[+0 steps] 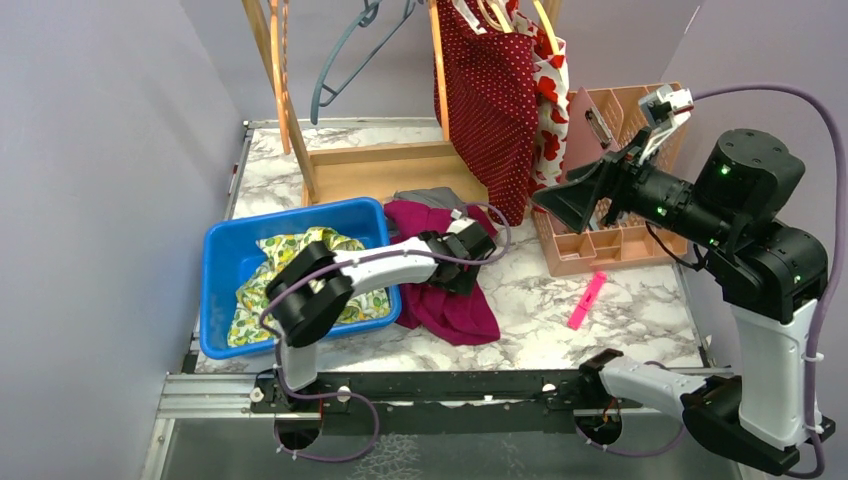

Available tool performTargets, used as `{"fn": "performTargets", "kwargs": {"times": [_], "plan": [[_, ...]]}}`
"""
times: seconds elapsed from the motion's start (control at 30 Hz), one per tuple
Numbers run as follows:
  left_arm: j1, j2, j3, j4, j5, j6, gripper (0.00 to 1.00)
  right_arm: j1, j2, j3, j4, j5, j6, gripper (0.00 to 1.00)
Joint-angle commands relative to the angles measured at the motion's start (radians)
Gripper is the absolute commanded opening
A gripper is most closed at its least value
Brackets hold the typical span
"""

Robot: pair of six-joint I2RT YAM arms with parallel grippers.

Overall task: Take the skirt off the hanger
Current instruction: Pick up the skirt from the center of the board.

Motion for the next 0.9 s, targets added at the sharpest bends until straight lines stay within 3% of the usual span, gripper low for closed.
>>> {"fn": "performTargets", "kwargs": {"times": [0.0, 0.03, 0.07, 0.1, 0.17, 0.2, 0.47, 0.6, 0.7, 0.87], "plan": [[0.002, 0.123, 0.076, 0.045, -0.043, 0.097, 0.97, -0.003, -0.034, 0.006, -0.068, 0.037, 0.002, 0.92], [0.002, 0.139, 0.078, 0.048, -0.049, 0.106, 0.93, -0.003, -0.036, 0.009, -0.077, 0.038, 0.001, 0.92], [0.001, 0.147, 0.078, 0.056, -0.055, 0.111, 0.81, -0.003, -0.043, 0.009, -0.084, 0.04, 0.001, 0.92], [0.002, 0.153, 0.078, 0.056, -0.058, 0.119, 0.64, -0.003, -0.048, 0.004, -0.085, 0.04, 0.0, 0.92], [0.0, 0.133, 0.078, 0.05, -0.05, 0.118, 0.18, -0.003, -0.055, -0.007, -0.082, 0.037, -0.003, 0.92], [0.0, 0.106, 0.073, 0.043, -0.046, 0.101, 0.01, -0.004, -0.054, -0.008, -0.081, 0.034, -0.007, 0.92], [-0.021, -0.272, 0.134, -0.136, 0.006, -0.067, 0.0, -0.004, -0.039, -0.041, -0.033, -0.02, -0.055, 0.92], [-0.01, -0.375, 0.265, -0.316, -0.122, -0.087, 0.0, -0.003, -0.026, -0.073, 0.008, -0.042, -0.062, 0.93], [0.045, -0.425, 0.33, -0.377, -0.173, -0.083, 0.0, -0.004, -0.016, -0.094, 0.033, -0.044, -0.056, 0.92], [0.202, -0.509, 0.316, -0.375, -0.229, -0.1, 0.0, -0.003, 0.013, -0.086, 0.047, -0.017, -0.023, 0.92]]}}
